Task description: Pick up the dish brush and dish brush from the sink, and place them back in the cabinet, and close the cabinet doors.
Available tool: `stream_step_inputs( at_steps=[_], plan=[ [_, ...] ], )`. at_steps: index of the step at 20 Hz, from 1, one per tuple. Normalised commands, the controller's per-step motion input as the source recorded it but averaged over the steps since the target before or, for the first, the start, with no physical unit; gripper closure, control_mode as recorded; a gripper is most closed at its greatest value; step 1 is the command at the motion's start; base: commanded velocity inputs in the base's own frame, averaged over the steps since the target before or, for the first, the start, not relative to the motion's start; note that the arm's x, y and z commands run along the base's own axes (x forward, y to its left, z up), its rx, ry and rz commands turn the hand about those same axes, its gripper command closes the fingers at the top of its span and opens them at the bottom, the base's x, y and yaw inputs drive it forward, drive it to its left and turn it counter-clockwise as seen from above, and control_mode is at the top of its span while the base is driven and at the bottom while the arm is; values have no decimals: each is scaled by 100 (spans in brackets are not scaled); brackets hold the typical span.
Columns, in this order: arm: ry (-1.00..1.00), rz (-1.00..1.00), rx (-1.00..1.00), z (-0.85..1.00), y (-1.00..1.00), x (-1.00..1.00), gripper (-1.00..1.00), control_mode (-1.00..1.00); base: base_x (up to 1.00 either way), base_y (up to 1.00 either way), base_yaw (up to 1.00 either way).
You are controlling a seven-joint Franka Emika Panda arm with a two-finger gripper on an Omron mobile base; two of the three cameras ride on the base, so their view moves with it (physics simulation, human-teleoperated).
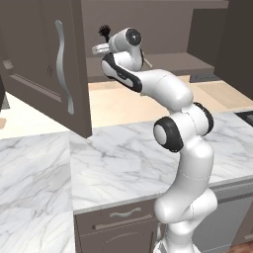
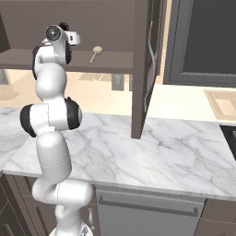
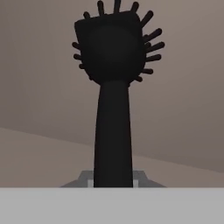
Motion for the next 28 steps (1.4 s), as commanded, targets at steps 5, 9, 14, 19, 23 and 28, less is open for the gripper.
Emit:
stream_step_inputs(
  at_steps=[5, 9, 14, 19, 23, 28],
  plan=[
    [0, 0, 0, 0, 0, 0, -100, -100, 0, 0, 0],
    [0, 0, 0, 0, 0, 0, -100, -100, 0, 0, 0],
    [0, 0, 0, 0, 0, 0, -100, -100, 0, 0, 0],
    [0, 0, 0, 0, 0, -11, -100, -100, 0, 0, 0],
    [-7, 0, 0, -4, 0, -28, -100, -100, 0, 0, 0],
    [-6, 0, 0, -11, 0, -30, -100, -100, 0, 0, 0]
  ],
)
